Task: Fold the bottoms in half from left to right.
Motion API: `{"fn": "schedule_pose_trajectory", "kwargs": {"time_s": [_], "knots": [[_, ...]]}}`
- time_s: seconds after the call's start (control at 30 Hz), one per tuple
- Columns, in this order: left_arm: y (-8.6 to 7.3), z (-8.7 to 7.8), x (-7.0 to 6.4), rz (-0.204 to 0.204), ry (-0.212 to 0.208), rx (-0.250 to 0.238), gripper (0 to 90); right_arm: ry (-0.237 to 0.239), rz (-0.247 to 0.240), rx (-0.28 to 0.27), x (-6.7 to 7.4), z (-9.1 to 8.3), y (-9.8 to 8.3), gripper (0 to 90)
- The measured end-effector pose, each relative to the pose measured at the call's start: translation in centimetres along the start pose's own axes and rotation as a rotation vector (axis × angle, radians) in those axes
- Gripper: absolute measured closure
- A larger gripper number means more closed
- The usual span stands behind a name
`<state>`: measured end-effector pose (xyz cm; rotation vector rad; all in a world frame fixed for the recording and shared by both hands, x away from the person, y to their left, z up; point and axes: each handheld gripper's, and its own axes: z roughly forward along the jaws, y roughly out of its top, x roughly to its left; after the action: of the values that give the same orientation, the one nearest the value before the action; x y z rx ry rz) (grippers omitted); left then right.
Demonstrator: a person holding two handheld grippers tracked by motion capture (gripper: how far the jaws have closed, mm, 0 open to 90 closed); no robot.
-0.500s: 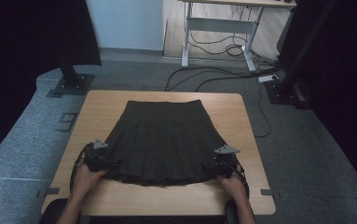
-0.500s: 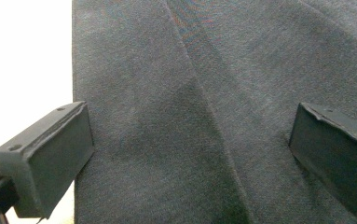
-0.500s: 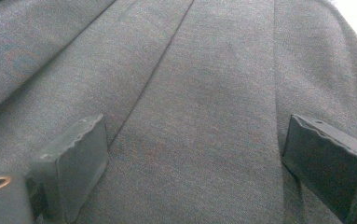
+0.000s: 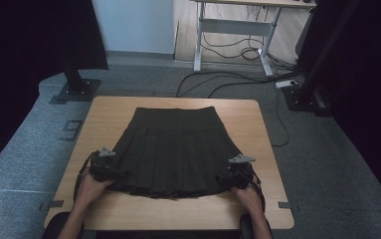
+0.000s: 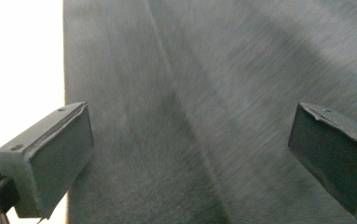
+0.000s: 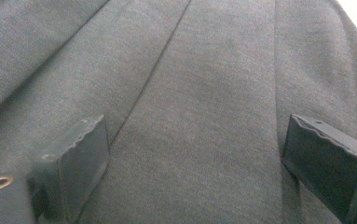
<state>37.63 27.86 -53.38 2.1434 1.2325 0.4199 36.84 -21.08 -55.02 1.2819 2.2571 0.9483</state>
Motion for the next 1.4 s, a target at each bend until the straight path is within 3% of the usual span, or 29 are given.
{"fn": "schedule_pose_trajectory", "kwargs": {"time_s": [0.1, 0.13, 0.17, 0.2, 0.27, 0.37, 0.4, 0.5, 0.63, 0.7, 0.73, 0.77, 0.93, 0.97, 1.13, 1.23, 1.27, 1.3, 1.4], "knots": [[1.7, -1.9, 0.1, 0.042, 0.022, -0.067, 0.0, -0.007, 0.008, 0.017, 0.2, -0.3, 0.4, 8.0], [1.7, -1.9, 0.1, 0.042, 0.022, -0.067, 0.0, -0.007, 0.008, 0.017, 0.2, -0.3, 0.4, 8.0], [2.8, -2.5, 0.9, 0.046, 0.044, -0.084, 0.0, 0.0, 0.004, 0.013, 0.6, -0.7, 1.0, 8.8], [2.8, -2.5, 0.9, 0.046, 0.044, -0.084, 0.0, 0.0, 0.004, 0.013, 0.6, -0.7, 1.0, 8.8], [4.3, -2.1, 2.6, 0.038, 0.071, -0.076, 0.0, 0.027, 0.006, -0.015, 1.7, -1.4, 2.2, 10.2], [5.8, -0.2, 4.9, 0.007, 0.098, -0.056, 0.0, 0.072, 0.004, -0.027, 3.3, -1.7, 3.5, 10.9], [5.8, -0.2, 4.9, 0.007, 0.098, -0.056, 0.0, 0.072, 0.004, -0.027, 3.3, -1.7, 3.5, 10.9], [6.9, 1.9, 6.1, -0.01, 0.087, -0.033, 0.0, 0.121, -0.015, -0.022, 5.4, -1.2, 4.5, 11.6], [7.5, 4.6, 6.7, 0.016, 0.144, 0.023, 0.6, 0.115, -0.034, 0.002, 6.4, -0.6, 4.4, 11.8], [7.2, 6.0, 7.0, 0.023, 0.174, 0.063, 1.7, 0.08, -0.039, 0.024, 6.6, -0.2, 3.8, 13.0], [7.2, 6.0, 7.0, 0.023, 0.174, 0.063, 1.4, 0.08, -0.039, 0.024, 6.6, -0.2, 3.8, 13.0], [6.9, 6.3, 7.3, -0.019, 0.145, 0.04, 1.1, 0.05, -0.03, 0.042, 6.3, 0.1, 3.2, 13.2], [6.2, 5.9, 6.8, -0.017, 0.143, 0.014, 2.1, -0.009, -0.042, 0.11, 5.8, 0.9, 2.2, 11.8], [5.9, 5.8, 6.7, -0.029, 0.134, 0.009, 3.4, -0.003, -0.034, 0.083, 5.5, 1.0, 2.0, 12.3], [4.2, 4.8, 5.9, -0.073, 0.086, -0.005, 3.7, -0.02, -0.03, 0.092, 4.4, 1.0, 2.0, 6.6], [3.1, 3.8, 4.3, -0.049, 0.065, 0.009, 3.9, -0.03, -0.014, 0.084, 2.6, 1.3, 2.0, 4.2], [3.1, 3.8, 4.3, -0.049, 0.065, 0.009, 3.9, -0.03, -0.014, 0.084, 2.6, 1.3, 2.0, 4.2], [2.9, 3.6, 3.7, -0.037, 0.059, 0.017, 3.9, -0.033, -0.001, 0.094, 1.5, 1.6, 2.2, 1.2], [2.4, 3.0, 1.9, -0.001, 0.055, 0.027, 3.9, -0.028, 0.006, 0.106, 0.6, 1.9, 2.5, 0.5]]}}
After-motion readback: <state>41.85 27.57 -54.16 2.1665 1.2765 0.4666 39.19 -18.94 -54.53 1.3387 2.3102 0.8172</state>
